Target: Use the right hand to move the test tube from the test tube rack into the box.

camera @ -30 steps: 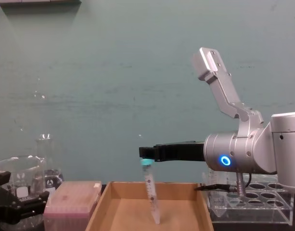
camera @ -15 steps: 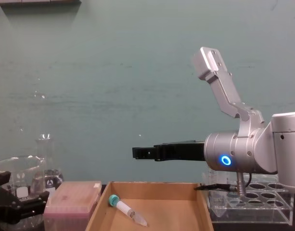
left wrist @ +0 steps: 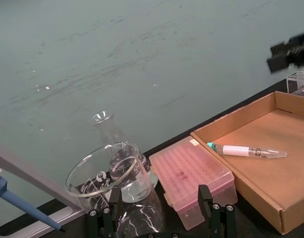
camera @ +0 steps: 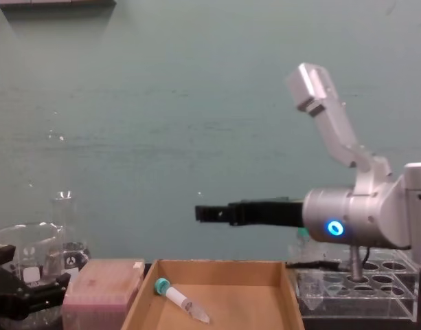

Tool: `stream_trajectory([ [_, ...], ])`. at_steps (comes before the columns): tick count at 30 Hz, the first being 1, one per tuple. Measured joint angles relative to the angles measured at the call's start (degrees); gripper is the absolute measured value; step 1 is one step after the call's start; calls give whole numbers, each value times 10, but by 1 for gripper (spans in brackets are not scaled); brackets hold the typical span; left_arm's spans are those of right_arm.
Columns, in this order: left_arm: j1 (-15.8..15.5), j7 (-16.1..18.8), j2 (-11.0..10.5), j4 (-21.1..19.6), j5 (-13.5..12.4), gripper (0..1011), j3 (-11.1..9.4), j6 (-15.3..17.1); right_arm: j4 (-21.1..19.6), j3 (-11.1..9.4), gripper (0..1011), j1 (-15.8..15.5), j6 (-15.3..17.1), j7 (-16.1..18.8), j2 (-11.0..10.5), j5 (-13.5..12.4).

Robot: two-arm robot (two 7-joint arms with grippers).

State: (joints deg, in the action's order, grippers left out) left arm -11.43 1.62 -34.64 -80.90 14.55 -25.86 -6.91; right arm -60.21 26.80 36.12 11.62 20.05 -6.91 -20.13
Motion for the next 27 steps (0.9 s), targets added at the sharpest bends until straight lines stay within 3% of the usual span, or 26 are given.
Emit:
stream_trajectory([
  [5, 0, 0, 0, 0, 0, 1000, 0, 0, -50, -18, 1003, -23, -19, 0, -17, -3],
  [11, 0, 0, 0, 0, 0, 1000, 0, 0, -131, -54, 1003, -62, -66, -21, -49, 0],
  [13, 0, 0, 0, 0, 0, 1000, 0, 0, -167, -84, 1002, -92, -100, -61, -64, 15],
  [14, 0, 0, 0, 0, 0, 1000, 0, 0, -167, -84, 1003, -92, -100, -61, -64, 15],
  [17, 0, 0, 0, 0, 0, 1000, 0, 0, -191, -131, 1002, -130, -123, -135, -74, 40],
  [21, 0, 0, 0, 0, 0, 1000, 0, 0, -194, -171, 1003, -162, -114, -193, -83, 56],
  [27, 0, 0, 0, 0, 0, 1000, 0, 0, -185, -204, 1002, -198, -96, -228, -91, 71],
])
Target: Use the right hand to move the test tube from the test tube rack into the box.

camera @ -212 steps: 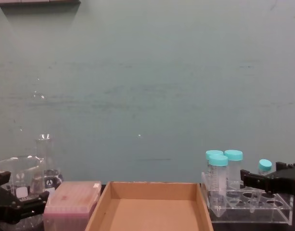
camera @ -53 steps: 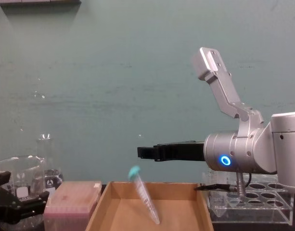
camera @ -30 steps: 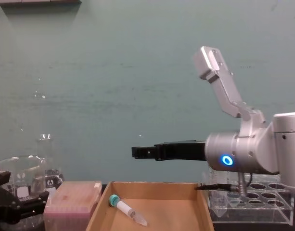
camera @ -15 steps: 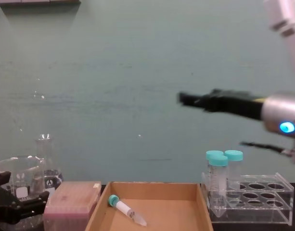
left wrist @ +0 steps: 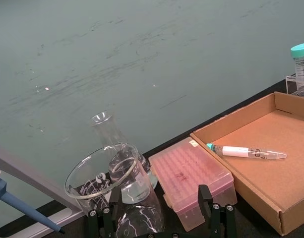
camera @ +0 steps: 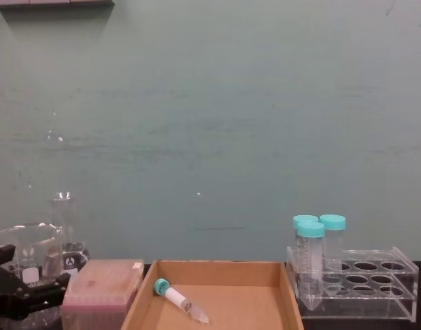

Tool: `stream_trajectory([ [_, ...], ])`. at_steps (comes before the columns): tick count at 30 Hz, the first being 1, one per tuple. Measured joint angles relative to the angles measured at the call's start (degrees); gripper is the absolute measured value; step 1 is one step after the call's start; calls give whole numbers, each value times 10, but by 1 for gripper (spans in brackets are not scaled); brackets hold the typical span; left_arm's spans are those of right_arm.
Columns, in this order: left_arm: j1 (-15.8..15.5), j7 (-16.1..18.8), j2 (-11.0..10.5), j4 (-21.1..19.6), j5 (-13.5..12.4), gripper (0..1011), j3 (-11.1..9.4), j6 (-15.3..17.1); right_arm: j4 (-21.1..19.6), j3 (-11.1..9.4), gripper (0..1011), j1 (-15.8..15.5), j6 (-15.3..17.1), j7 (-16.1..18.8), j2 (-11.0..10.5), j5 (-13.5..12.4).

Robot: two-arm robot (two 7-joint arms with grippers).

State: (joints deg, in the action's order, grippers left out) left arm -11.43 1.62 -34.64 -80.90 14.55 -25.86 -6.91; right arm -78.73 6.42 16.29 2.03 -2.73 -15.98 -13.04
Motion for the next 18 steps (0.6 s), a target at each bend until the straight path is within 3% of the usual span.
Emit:
stream_trajectory([
  [8, 0, 0, 0, 0, 0, 1000, 0, 0, 12, -20, 1002, -12, 20, -7, 6, 4],
  [18, 0, 0, 0, 0, 0, 1000, 0, 0, 18, -24, 1002, -11, 32, -7, 9, 8],
])
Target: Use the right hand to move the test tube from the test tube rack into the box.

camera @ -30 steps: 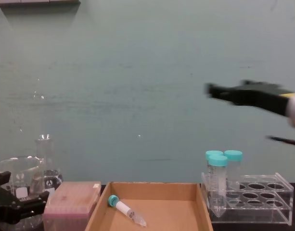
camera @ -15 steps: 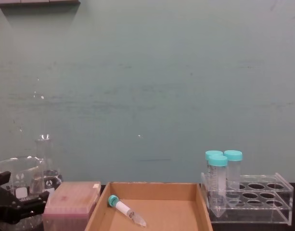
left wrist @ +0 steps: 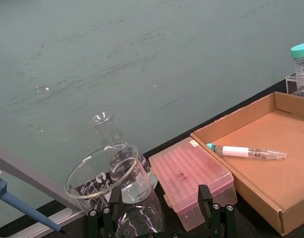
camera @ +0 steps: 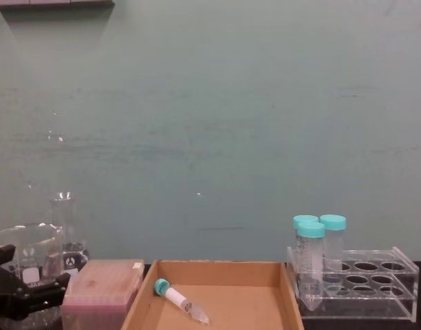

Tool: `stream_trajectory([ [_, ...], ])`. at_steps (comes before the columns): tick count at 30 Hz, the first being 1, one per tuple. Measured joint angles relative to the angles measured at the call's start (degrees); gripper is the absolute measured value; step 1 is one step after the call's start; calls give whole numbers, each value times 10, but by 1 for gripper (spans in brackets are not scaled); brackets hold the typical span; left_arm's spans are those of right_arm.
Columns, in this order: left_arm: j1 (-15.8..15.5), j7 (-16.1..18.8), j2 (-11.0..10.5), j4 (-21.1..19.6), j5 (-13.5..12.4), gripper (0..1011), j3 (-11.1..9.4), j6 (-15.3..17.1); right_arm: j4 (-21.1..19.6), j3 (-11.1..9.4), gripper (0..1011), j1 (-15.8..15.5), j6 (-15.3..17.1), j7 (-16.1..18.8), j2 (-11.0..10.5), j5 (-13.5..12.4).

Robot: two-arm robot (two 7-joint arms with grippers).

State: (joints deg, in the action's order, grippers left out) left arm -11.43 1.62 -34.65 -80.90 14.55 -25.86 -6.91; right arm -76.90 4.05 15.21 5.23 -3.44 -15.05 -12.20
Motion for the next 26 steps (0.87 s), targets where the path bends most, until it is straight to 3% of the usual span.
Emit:
stream_trajectory([
  [26, 0, 0, 0, 0, 0, 1000, 0, 0, -1, 1, 1002, 0, -3, 0, -1, -1],
])
